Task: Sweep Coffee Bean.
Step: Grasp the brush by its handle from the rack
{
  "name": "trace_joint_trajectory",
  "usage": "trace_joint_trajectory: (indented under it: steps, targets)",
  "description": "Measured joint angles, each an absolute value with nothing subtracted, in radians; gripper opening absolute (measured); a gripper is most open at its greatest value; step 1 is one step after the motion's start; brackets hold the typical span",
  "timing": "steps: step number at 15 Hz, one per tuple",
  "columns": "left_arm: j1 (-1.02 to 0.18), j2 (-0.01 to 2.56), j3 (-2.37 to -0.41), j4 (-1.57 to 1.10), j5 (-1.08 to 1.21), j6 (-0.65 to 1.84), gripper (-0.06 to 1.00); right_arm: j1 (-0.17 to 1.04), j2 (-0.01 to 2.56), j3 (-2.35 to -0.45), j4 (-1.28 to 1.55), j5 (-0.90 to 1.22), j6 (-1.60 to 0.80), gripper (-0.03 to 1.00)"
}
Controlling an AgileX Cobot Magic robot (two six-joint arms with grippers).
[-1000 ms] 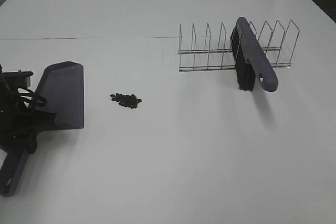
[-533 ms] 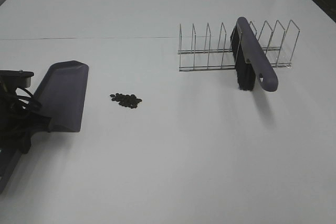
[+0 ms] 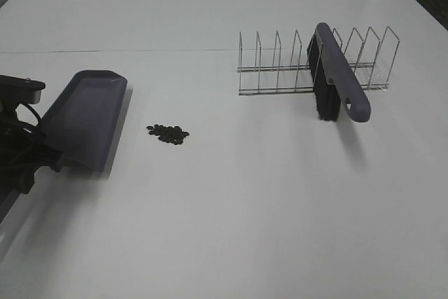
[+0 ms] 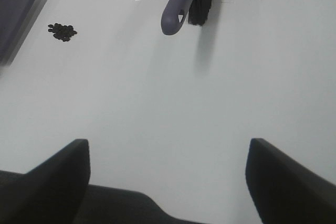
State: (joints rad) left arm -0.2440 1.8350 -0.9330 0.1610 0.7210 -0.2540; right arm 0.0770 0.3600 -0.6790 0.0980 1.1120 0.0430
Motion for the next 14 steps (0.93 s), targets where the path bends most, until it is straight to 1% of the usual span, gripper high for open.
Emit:
trace_joint_trajectory:
  steps: [3,5,6,8,10,14]
  targets:
    - [-0.245,1.835,-0.933,0.168,0.721,-0.254,0.33,0.077,0.5,-0.766,0.097,1.112,0.044,0.77]
    - [-0.245,1.835,-0.933,0.172,0.721,-0.254,0.33,0.077,0.632,-0.829,0.097,1.112,0.044,0.77]
    - [-0.245,1.835,-0.933,0.199,0.722,-0.254,0.33,0.077,0.75,-0.883,0.097,1.112,0.065,0.77]
    - [-0.245,1.835,-0.933,0.222,0.725,-0.254,0.33,0.077,0.873,-0.948,0.097,1.112,0.081,0.77]
    - [-0.245,1.835,-0.933,0.224,0.725,-0.254,0.33,0.077,0.952,-0.994,0.096,1.114,0.086,0.77]
    - [-0.245,1.835,-0.933,0.227,0.723,-0.254,0.33,0.077,1.176,-1.154,0.097,1.171,0.086,0.77]
